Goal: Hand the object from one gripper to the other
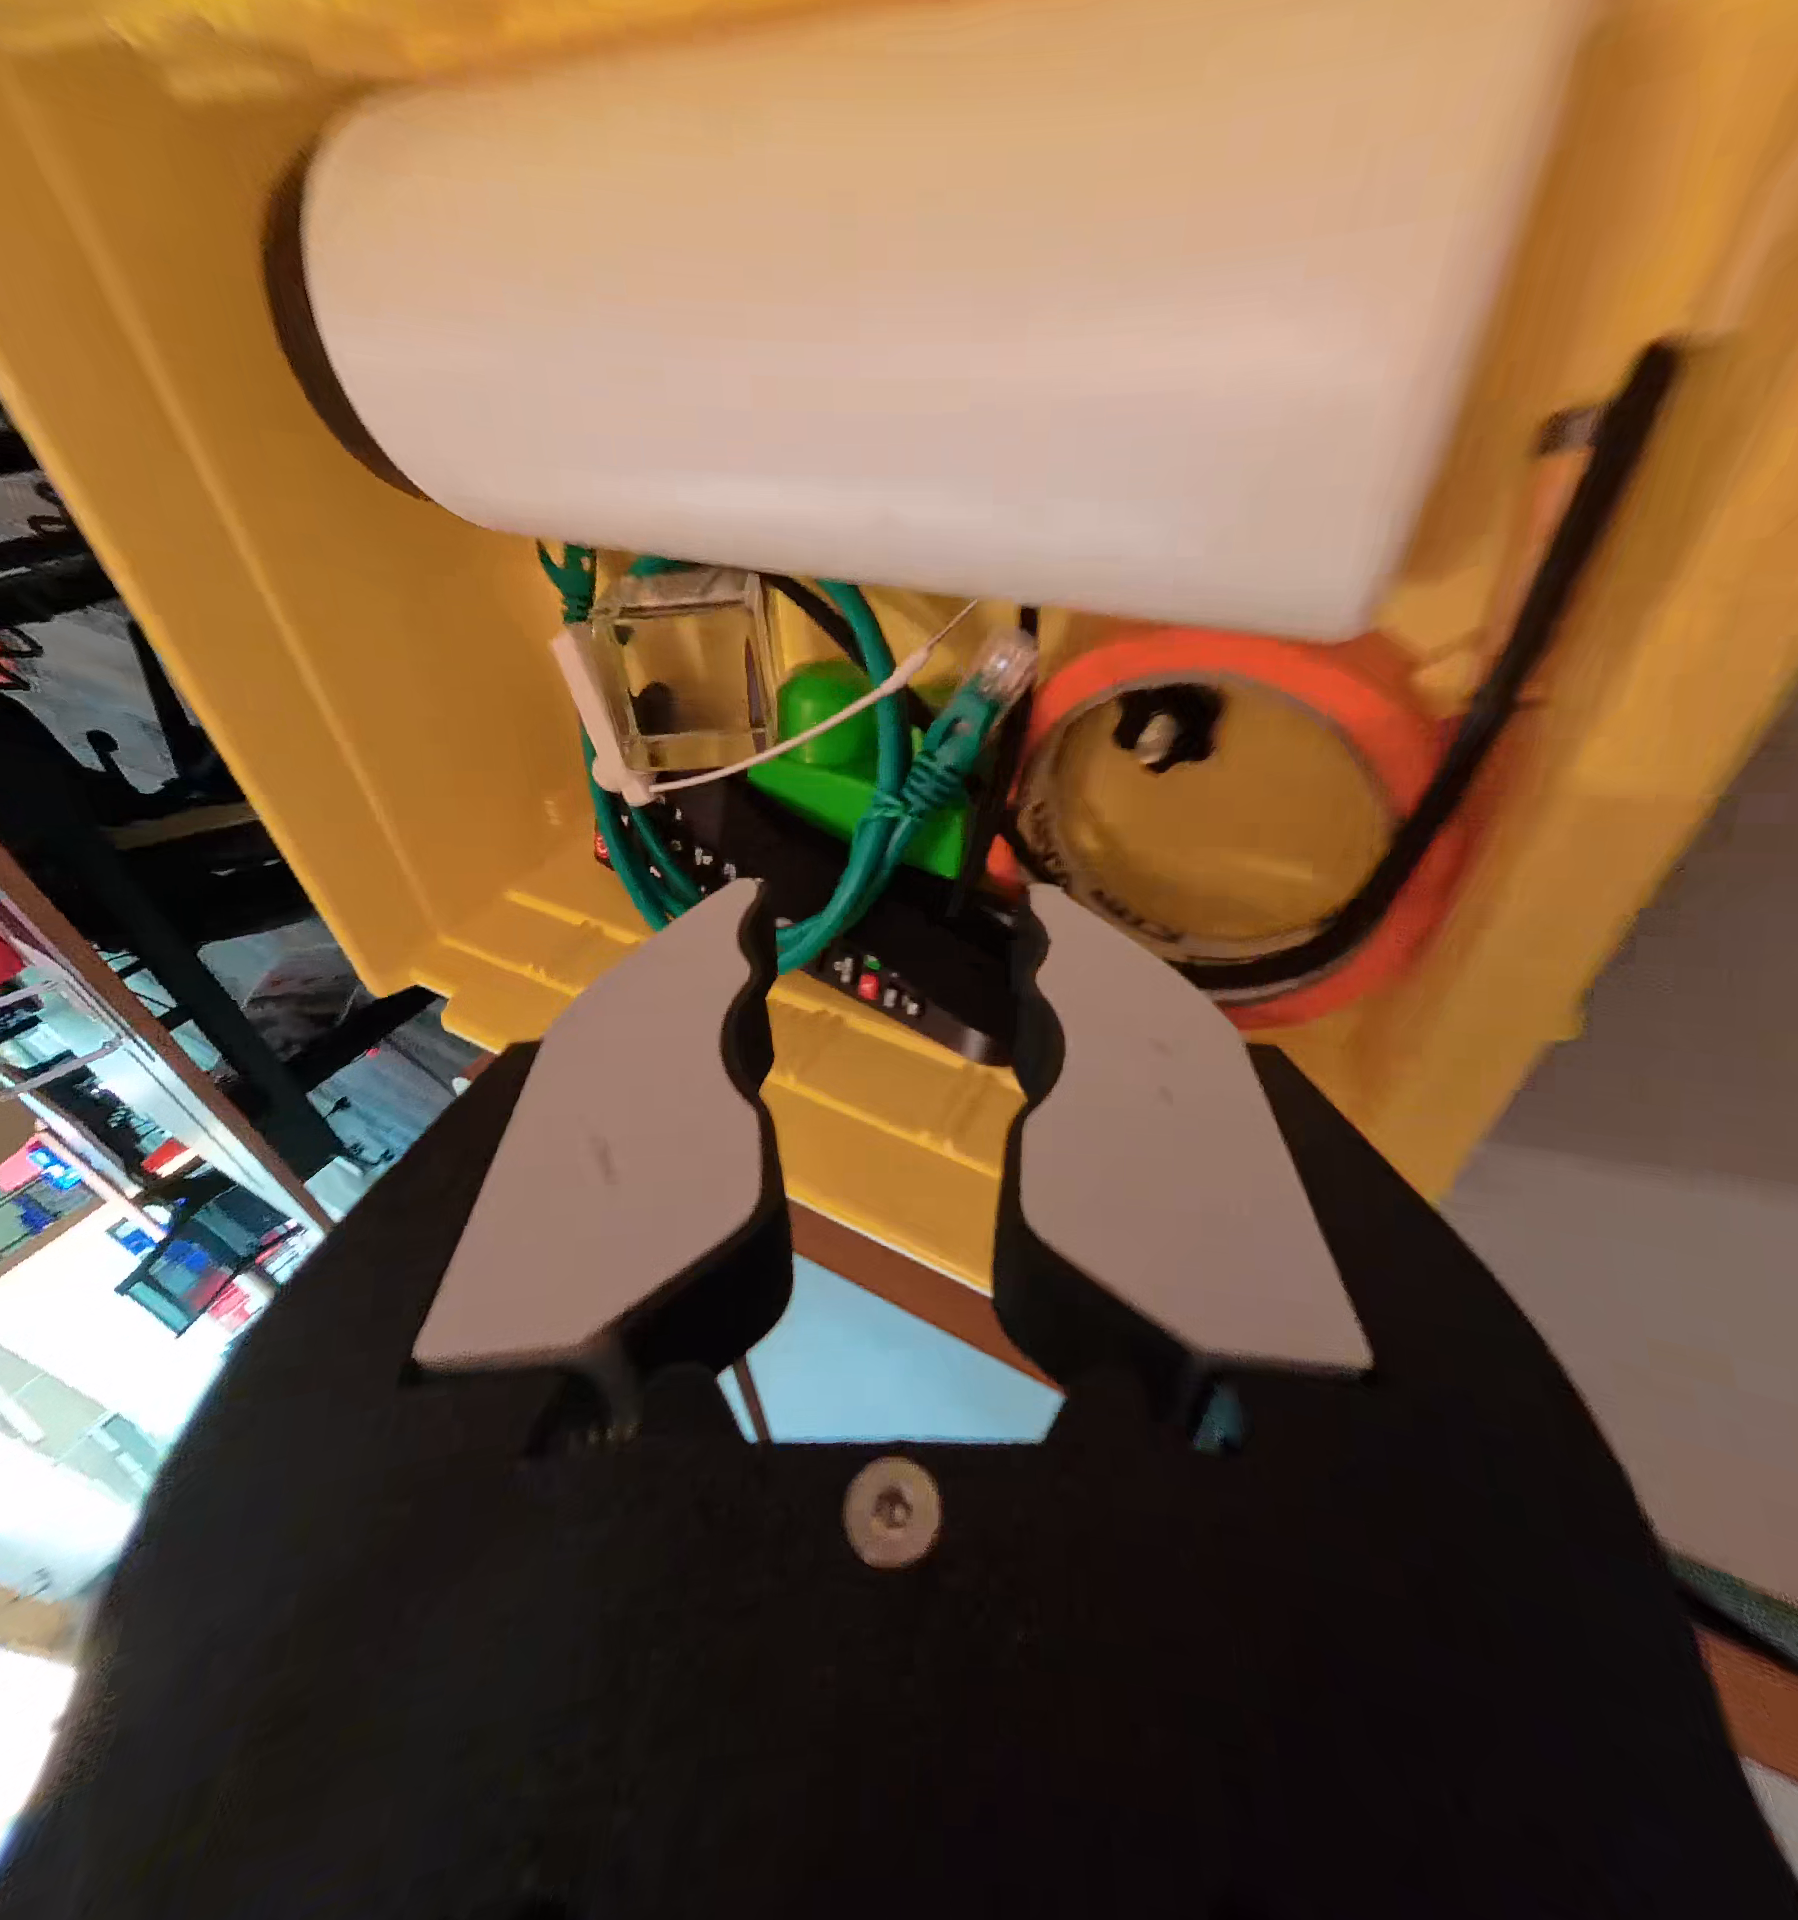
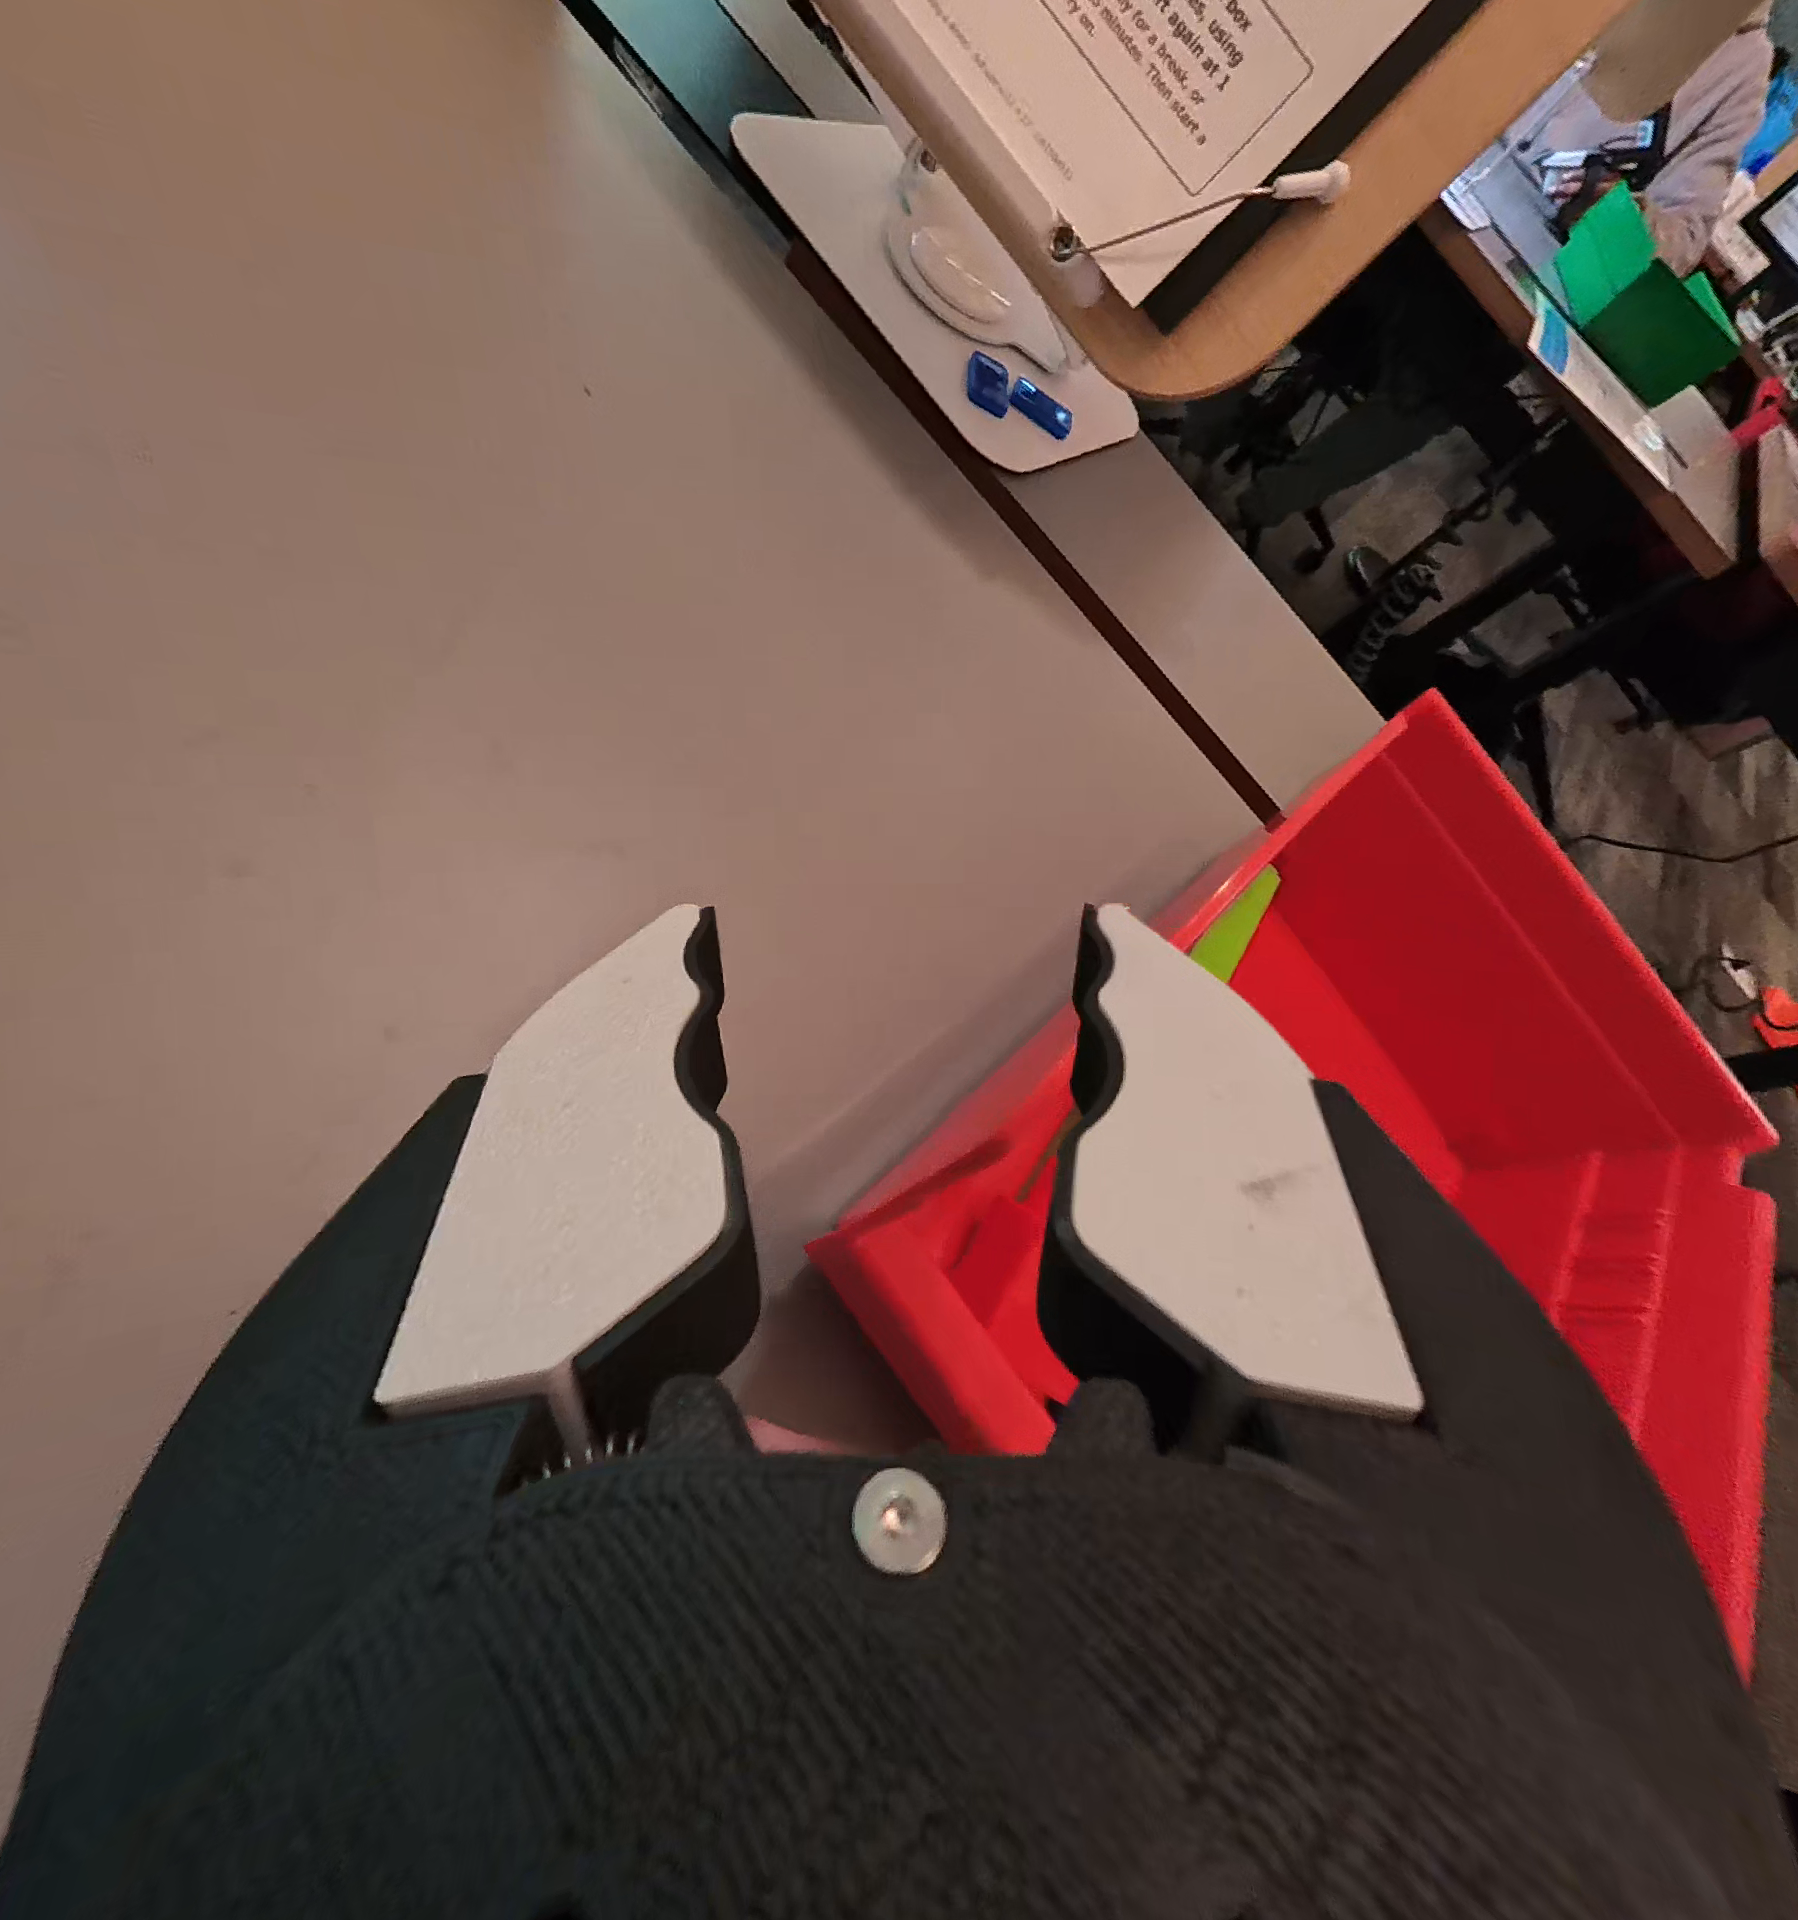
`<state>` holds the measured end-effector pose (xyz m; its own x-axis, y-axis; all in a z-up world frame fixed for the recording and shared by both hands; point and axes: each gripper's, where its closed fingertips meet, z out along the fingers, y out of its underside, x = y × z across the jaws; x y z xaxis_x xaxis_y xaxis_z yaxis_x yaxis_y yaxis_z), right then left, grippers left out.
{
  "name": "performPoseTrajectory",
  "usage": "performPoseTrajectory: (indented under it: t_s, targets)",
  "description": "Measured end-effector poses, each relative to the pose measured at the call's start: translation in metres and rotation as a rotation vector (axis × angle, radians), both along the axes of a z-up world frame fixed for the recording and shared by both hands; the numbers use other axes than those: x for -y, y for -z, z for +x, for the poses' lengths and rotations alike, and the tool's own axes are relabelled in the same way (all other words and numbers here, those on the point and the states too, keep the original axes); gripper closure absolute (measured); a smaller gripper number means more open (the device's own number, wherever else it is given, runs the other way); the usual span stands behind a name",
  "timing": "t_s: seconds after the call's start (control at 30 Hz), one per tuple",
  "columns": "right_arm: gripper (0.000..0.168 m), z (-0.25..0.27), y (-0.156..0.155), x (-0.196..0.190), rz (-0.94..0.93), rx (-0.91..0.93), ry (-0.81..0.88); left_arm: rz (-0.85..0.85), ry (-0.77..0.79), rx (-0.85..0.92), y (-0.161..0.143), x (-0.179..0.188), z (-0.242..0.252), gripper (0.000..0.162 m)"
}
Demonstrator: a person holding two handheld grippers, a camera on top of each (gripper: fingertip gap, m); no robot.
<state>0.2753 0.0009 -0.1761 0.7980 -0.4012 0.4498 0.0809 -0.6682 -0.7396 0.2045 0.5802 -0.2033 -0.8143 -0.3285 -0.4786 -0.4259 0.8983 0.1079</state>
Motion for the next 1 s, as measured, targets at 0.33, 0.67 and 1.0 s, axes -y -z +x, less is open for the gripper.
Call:
performPoseTrajectory:
  t_s: [0.33, 0.67, 1.0]
  targets:
    - [0.102, 0.009, 0.022, 0.004, -0.048, -0.040, 0.022, 0.080, -0.050, -0.219, 0.045, -0.041, 0.022, 0.141]
    - [0.102, 0.006, 0.020, 0.006, -0.058, -0.036, 0.016, 0.180, -0.058, 0.021, -0.014, -0.040, 0.040, 0.152]
    - [0.102, -0.012, -0.003, -0.004, -0.012, 0.004, -0.039, -0.211, -0.242, 0.457, -0.095, -0.008, 0.025, 0.153]
